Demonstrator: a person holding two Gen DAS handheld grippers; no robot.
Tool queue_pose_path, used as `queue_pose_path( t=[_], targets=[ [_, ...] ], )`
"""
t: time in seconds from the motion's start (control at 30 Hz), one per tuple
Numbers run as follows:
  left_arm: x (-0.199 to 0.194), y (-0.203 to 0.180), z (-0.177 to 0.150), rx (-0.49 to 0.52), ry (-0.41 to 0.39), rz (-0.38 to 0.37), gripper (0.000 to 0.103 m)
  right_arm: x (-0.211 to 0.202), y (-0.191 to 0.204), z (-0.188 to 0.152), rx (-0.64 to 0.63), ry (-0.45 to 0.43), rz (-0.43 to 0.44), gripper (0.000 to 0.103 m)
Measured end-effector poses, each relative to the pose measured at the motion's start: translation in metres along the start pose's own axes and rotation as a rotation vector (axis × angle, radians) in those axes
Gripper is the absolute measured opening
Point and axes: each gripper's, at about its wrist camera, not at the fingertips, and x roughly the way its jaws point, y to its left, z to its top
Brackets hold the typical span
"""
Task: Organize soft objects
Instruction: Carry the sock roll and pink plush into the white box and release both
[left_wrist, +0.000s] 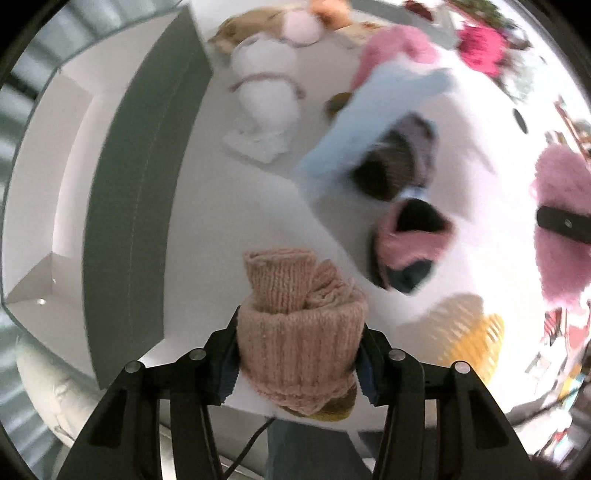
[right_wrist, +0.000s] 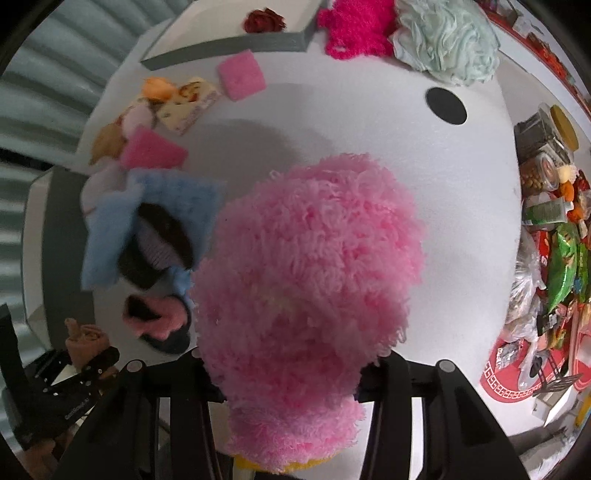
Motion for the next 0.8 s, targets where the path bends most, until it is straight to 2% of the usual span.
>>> queue_pose_path(
  t=[0.07, 0.17, 0.27, 0.4, 0.57, 0.8],
  targets=[
    [-0.014, -0.007, -0.008, 0.046, -0.019, -0.001, 0.053, -0.009, 0.005, -0.003, -0.01, -0.008, 0.008, 0.049],
    [-0.027, -0.007, -0.002, 0.065, -0.035, -0.011, 0.053, -0.031, 0.01, -0.011, 0.004, -0.009, 0.03, 0.049],
    [-0.041, -0.01, -0.011, 0.078, -0.062, -0.031, 0.053, -0.037, 0.013, -0.017, 0.011, -0.019, 0.033, 0.049],
    [-0.055, -0.007, -0.001, 0.094, -0.109, -0.042, 0.053, -0.054, 0.042, -0.033, 0.008, -0.043, 0.035, 0.049],
    [-0.081, 0.031, 0.015, 0.093, -0.181, -0.049, 0.053, -0.081, 0.077, -0.043, 0.003, -0.08, 0.042, 0.049],
    [-0.099, 0.094, 0.033, 0.092, -0.221, -0.079, 0.053, -0.103, 0.144, -0.039, 0.008, -0.141, 0.061, 0.049]
  ],
)
